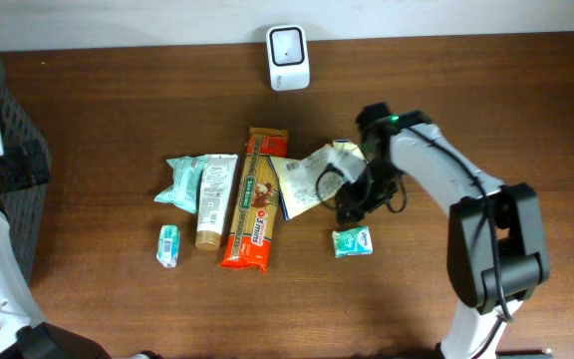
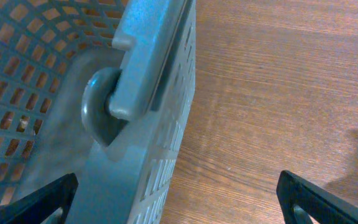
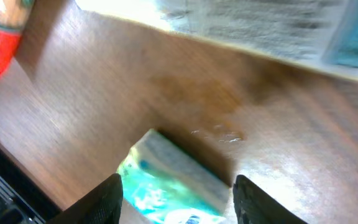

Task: Scan the item barcode
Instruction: 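Grasp the green Kleenex tissue pack with the right gripper and lift it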

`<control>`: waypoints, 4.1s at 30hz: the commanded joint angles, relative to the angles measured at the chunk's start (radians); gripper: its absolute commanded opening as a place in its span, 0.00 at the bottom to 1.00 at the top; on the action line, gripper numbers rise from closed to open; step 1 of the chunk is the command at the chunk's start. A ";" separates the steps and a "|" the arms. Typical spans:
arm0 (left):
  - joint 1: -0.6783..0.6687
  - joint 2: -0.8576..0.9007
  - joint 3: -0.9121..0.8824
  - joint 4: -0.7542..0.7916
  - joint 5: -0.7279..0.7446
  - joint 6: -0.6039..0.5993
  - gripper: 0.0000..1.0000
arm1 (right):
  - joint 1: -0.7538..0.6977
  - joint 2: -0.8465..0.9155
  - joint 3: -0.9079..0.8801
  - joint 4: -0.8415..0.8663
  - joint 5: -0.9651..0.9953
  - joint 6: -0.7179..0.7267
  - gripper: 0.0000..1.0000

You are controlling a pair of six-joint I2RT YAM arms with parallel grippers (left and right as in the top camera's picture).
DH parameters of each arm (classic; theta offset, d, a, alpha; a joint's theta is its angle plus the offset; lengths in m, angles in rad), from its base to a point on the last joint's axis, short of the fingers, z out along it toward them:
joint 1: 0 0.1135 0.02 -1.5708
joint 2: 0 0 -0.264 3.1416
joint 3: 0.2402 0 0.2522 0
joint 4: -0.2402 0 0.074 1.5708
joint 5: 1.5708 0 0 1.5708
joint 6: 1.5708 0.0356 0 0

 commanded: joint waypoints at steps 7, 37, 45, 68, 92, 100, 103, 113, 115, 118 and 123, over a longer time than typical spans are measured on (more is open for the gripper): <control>0.003 0.005 0.008 0.000 0.011 -0.003 0.99 | 0.161 -0.021 -0.073 0.072 0.444 0.122 0.62; 0.003 0.005 0.008 -0.004 0.011 -0.003 0.99 | -0.241 -0.034 -0.152 0.076 0.054 0.351 0.48; 0.003 0.005 0.008 -0.003 0.011 -0.003 0.99 | -0.174 -0.087 -0.163 -0.032 -0.084 0.365 0.44; 0.003 0.005 0.008 -0.003 0.011 -0.003 0.99 | 0.102 -0.110 -0.194 0.074 0.048 0.681 0.47; 0.003 0.005 0.008 -0.003 0.011 -0.002 0.99 | -0.098 -0.281 -0.202 0.112 -0.061 0.203 0.04; 0.003 0.005 0.008 -0.004 0.011 -0.003 0.99 | -0.094 -0.202 -0.267 0.079 -0.040 0.774 0.87; 0.003 0.005 0.008 -0.003 0.011 -0.003 0.99 | -0.093 -0.202 -0.317 0.108 -0.090 0.777 0.88; 0.003 0.005 0.008 -0.003 0.011 -0.002 0.99 | 0.015 -0.202 -0.415 0.286 -0.001 0.911 0.74; 0.003 0.005 0.008 -0.003 0.011 -0.003 0.99 | 0.015 -0.202 -0.430 0.330 -0.001 0.911 0.69; 0.003 0.005 0.008 -0.003 0.011 -0.003 0.99 | 0.015 -0.201 -0.440 0.364 -0.002 0.906 0.55; 0.003 0.005 0.008 -0.003 0.011 -0.003 0.99 | 0.039 -0.196 -0.469 0.420 -0.010 0.898 0.21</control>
